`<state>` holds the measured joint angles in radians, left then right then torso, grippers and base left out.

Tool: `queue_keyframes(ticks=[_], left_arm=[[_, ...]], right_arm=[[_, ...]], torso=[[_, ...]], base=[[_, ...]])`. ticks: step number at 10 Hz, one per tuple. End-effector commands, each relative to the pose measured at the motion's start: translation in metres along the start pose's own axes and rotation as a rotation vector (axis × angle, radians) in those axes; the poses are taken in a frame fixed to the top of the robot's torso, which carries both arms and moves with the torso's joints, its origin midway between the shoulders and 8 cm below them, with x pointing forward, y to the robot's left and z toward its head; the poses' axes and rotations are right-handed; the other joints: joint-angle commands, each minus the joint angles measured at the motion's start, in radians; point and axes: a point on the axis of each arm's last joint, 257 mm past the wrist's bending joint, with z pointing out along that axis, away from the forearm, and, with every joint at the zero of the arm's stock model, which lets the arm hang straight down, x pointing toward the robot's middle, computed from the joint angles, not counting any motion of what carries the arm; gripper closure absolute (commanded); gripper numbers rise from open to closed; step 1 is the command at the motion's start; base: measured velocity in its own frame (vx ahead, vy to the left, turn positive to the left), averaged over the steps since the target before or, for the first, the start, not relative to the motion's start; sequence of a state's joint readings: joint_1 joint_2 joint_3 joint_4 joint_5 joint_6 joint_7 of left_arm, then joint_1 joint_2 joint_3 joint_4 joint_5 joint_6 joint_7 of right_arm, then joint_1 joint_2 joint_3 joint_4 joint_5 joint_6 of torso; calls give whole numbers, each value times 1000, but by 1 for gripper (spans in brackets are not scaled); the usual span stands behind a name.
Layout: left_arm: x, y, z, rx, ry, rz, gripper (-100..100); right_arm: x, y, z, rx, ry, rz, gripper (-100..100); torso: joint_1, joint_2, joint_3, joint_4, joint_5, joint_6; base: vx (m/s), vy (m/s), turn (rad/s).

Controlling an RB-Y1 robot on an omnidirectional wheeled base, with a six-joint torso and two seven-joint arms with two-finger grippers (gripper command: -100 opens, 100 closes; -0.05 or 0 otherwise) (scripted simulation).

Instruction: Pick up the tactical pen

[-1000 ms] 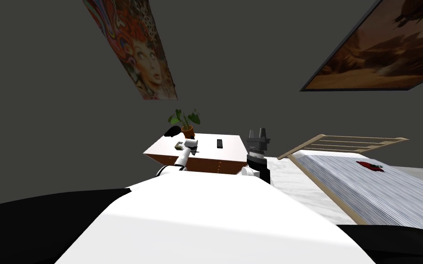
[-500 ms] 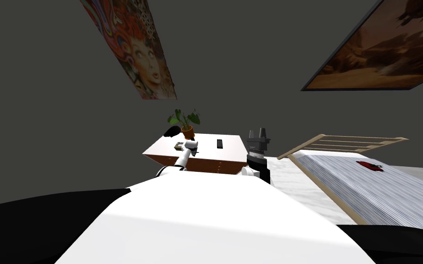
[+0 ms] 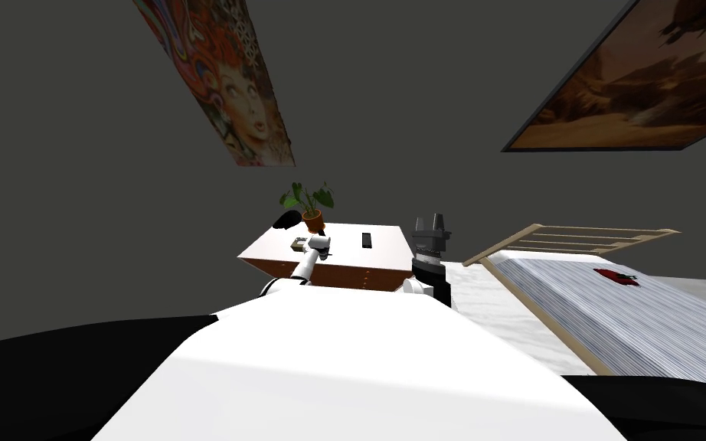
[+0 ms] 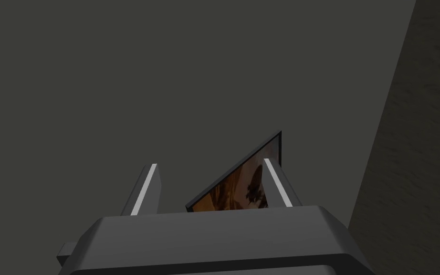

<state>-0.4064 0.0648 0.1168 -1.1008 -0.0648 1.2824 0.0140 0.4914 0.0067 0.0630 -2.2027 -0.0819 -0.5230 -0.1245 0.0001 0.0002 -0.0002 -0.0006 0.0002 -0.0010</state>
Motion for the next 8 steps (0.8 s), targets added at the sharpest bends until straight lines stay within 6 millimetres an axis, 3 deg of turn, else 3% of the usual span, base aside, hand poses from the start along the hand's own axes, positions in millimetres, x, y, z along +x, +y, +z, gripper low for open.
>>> queue_keyframes(ticks=[1, 2, 3, 4, 7, 8], left_arm=[[0, 0, 0, 0, 0, 0, 100], [0, 0, 0, 0, 0, 0, 100], [0, 0, 0, 0, 0, 0, 0], [-1, -4, -7, -1, 0, -1, 100], [0, -8, -13, 1, 0, -1, 100], [0, -8, -14, 0, 0, -1, 0]], right_arm=[[0, 0, 0, 0, 0, 0, 0], [0, 0, 0, 0, 0, 0, 0], [0, 0, 0, 0, 0, 0, 0], [0, 0, 0, 0, 0, 0, 0], [0, 0, 0, 0, 0, 0, 0], [0, 0, 0, 0, 0, 0, 0]], torso=[[0, 0, 0, 0, 0, 0], [0, 0, 0, 0, 0, 0], [0, 0, 0, 0, 0, 0], [0, 0, 0, 0, 0, 0], [0, 0, 0, 0, 0, 0], [0, 0, 0, 0, 0, 0]], base=[[0, 0, 0], [0, 0, 0], [0, 0, 0], [4, -5, 17], [-1, -1, 4], [0, 0, 0]])
